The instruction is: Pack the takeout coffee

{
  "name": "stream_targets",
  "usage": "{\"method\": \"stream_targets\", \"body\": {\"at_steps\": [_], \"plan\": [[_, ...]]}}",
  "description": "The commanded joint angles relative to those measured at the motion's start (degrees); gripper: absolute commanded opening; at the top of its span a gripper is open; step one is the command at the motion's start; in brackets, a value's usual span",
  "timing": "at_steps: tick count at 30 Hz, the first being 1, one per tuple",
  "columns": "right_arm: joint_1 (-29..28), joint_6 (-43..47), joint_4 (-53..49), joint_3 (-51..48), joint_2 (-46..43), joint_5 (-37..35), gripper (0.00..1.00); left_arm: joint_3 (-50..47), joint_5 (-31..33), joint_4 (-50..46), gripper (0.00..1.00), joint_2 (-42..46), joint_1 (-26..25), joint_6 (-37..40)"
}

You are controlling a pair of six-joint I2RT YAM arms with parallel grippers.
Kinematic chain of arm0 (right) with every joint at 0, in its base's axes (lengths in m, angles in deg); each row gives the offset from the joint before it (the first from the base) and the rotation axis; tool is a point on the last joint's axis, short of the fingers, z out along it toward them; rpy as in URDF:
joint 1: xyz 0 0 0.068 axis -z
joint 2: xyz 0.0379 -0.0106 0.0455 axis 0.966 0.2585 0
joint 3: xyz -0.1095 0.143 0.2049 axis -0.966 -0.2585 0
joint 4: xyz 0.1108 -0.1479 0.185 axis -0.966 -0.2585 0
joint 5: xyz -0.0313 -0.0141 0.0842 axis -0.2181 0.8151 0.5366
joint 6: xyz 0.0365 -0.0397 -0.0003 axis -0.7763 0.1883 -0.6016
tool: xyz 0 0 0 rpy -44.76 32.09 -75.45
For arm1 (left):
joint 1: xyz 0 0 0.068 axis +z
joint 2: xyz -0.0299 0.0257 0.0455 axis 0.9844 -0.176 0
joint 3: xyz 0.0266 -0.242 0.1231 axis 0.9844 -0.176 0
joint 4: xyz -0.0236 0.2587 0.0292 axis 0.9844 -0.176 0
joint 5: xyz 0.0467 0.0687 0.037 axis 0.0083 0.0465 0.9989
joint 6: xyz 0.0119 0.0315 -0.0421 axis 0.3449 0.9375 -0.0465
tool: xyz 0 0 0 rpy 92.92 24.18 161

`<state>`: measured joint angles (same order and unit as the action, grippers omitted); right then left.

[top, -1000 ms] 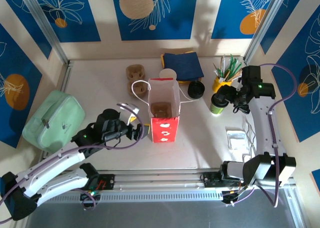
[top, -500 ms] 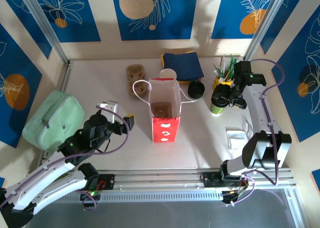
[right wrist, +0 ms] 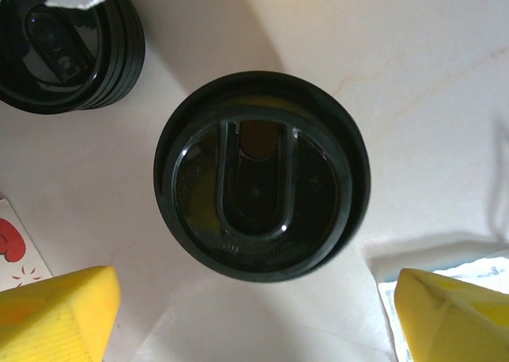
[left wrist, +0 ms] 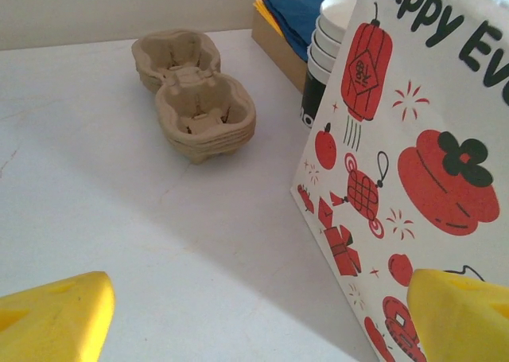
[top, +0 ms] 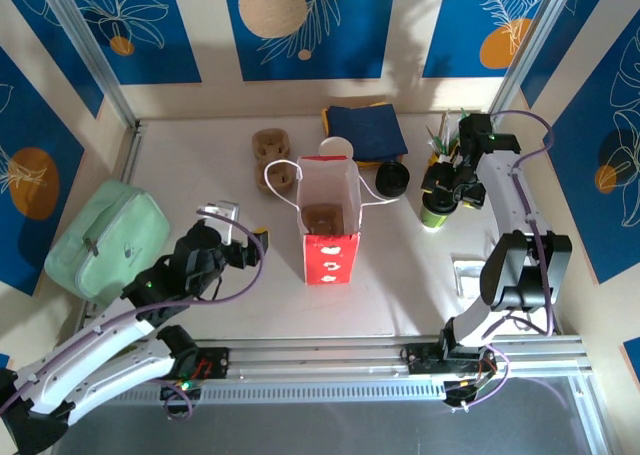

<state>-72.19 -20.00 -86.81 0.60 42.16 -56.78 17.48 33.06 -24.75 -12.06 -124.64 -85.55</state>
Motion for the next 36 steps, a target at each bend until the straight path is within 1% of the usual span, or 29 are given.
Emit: {"method": "stream_targets", "body": {"at_steps": [1,8,15,20,24,36], "plan": [[-0.9,0.8,-1.9,2.4,1.9,-0.1,0.89,-0.7,0.3,0.7,0.95,-0.1,0.7,-1.0],[-0.9,0.9,-3.5,4.8,5.2,-1.1,0.87,-0.2,0.3,-0.2,0.95,-0.2,0.8,-1.1],[-0.5,0.8,-3.6,4.9,6.1,-1.9,0.87,-0.1,0.0,-0.7,0.95,-0.1,0.8,-1.7],[0.3,0.9,-3.1,4.7,6.5,-1.4,0.87,0.1,-0.2,-1.2,0.95,-0.1,0.9,-2.0],[1.1,1.2,-2.6,4.5,6.8,0.2,0.82,0.1,-0.7,-0.9,0.95,-0.3,0.9,-2.5],[0.9,2.0,-2.8,5.5,7.5,1.8,0.83,0.3,-1.1,-1.4,0.95,-0.6,0.9,-2.8]]}}
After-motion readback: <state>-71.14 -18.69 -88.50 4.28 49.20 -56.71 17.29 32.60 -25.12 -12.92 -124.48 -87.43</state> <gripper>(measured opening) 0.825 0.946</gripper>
